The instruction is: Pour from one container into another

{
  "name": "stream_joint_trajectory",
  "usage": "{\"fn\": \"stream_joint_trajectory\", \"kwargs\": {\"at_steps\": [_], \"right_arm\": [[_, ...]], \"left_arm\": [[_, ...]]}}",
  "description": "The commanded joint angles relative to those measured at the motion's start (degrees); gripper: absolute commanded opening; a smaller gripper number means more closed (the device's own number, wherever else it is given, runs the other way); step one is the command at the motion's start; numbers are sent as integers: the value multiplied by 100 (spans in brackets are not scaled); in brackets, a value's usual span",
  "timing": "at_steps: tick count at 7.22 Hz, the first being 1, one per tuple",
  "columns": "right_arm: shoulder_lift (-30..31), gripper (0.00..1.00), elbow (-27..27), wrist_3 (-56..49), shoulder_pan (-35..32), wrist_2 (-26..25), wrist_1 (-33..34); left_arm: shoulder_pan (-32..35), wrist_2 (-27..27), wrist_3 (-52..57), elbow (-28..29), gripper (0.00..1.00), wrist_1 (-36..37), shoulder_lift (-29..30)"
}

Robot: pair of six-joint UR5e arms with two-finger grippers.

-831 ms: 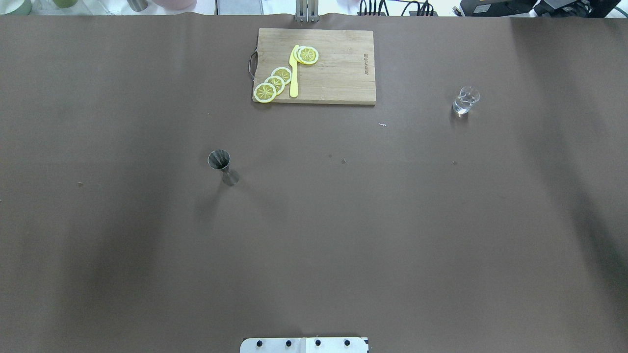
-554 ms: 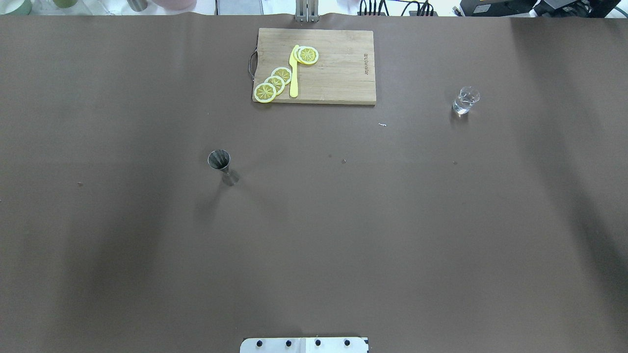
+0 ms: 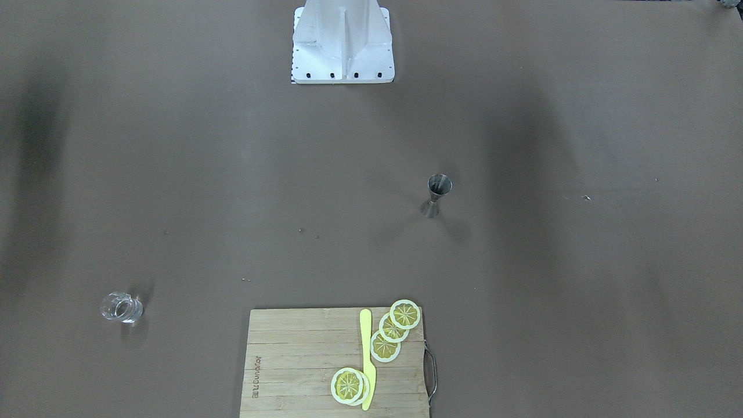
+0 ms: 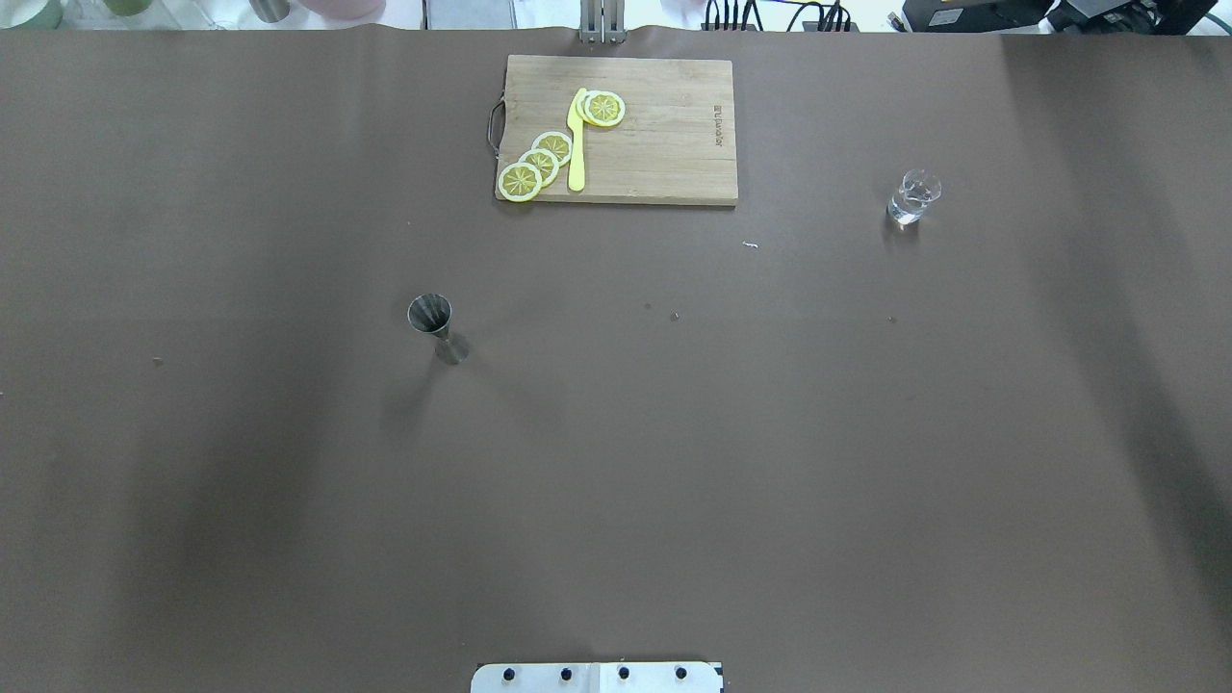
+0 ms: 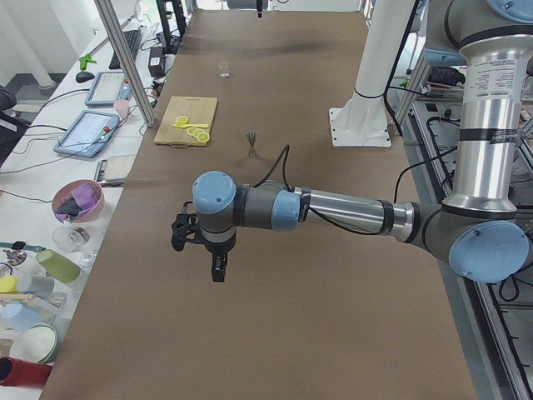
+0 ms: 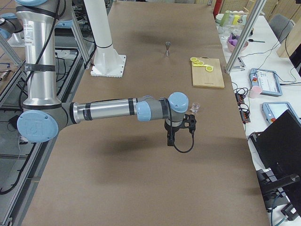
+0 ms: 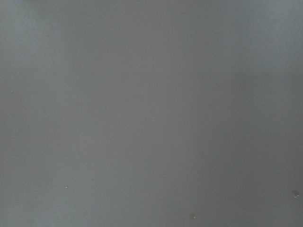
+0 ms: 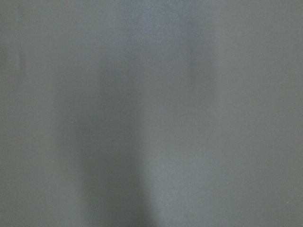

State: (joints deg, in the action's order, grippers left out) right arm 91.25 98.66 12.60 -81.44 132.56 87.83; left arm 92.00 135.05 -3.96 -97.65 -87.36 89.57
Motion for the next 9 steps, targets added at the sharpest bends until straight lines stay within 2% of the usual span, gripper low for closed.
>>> {"fn": "stream_joint_trajectory", "kwargs": {"at_steps": [1,5,6,7,8,9], "right_arm": [[216,100,-22,58,32,-827,-921],[402,100,-84,50,119,-548,-1996],[246,100,-388,15,207,-556,-2381],[53,100,-922,58,286,-556,-3159],[-114,100,-1432,67,322,-548,-3759],[-194,100,-1515,67,418,-582,-3886]], "left_arm": [[90,-346,10,123,99,-314,-264],[117,152,10,-228,99,-343,-309],[126,388,1,-289,99,-352,-248],[117,408,-17,-299,99,-352,-247],[117,652,-52,-325,99,-335,-282],[117,959,-52,-299,99,-343,-221]]}}
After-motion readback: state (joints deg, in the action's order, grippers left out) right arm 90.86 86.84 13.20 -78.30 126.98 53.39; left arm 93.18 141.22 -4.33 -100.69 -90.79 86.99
